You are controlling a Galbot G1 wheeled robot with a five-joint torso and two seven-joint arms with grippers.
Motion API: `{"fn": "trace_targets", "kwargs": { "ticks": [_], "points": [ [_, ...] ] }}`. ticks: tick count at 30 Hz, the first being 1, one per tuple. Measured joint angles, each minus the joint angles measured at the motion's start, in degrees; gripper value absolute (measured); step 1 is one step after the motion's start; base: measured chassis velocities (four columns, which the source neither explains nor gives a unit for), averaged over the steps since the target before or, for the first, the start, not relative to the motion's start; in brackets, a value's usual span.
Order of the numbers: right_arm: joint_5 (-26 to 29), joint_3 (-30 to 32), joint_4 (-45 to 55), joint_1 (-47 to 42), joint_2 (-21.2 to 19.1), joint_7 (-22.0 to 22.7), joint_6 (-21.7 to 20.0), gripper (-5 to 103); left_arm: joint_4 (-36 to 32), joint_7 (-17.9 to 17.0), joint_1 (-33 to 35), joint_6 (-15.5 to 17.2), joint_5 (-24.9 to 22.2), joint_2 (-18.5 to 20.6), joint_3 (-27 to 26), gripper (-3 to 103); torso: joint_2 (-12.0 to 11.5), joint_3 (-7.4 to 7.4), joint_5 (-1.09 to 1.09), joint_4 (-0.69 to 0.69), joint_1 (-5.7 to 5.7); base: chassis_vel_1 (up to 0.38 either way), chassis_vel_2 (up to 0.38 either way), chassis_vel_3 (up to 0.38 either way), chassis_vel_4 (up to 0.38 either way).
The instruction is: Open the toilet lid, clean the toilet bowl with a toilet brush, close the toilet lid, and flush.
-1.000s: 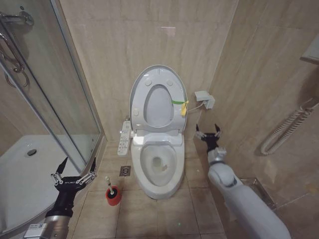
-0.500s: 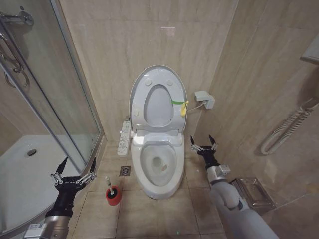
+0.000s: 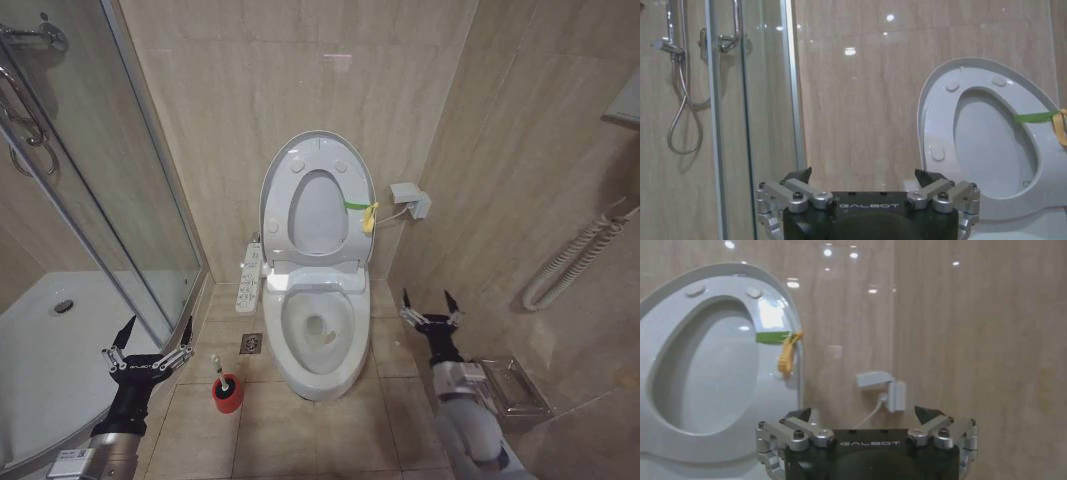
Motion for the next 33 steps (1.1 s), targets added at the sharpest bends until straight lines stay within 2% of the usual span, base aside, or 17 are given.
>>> {"fn": "trace_targets", "kwargs": {
  "ticks": [11, 23, 33],
  "points": [
    [-3.77, 2.51, 4.57, -6.72, 5.67, -0.35, 2.06, 100, 0.0, 0.0, 0.0, 0.0, 0.0, 0.0, 0.0, 100, 0.0, 0.0, -0.01, 0.01, 0.0, 0.0, 0.0, 0.0, 0.0],
    [-4.26, 4.5, 4.21, -6.85, 6.16, 0.99, 1.84, 100, 0.0, 0.0, 0.0, 0.0, 0.0, 0.0, 0.0, 100, -0.01, 0.0, -0.01, 0.01, 0.01, 0.0, 0.0, 0.0, 0.0],
    [-5.14, 3.93, 4.18, -7.34, 5.82, 0.18, 1.73, 100, 0.0, 0.0, 0.0, 0.0, 0.0, 0.0, 0.0, 100, -0.01, 0.0, 0.0, 0.01, 0.01, 0.0, 0.0, 0.0, 0.0]
  ]
}}
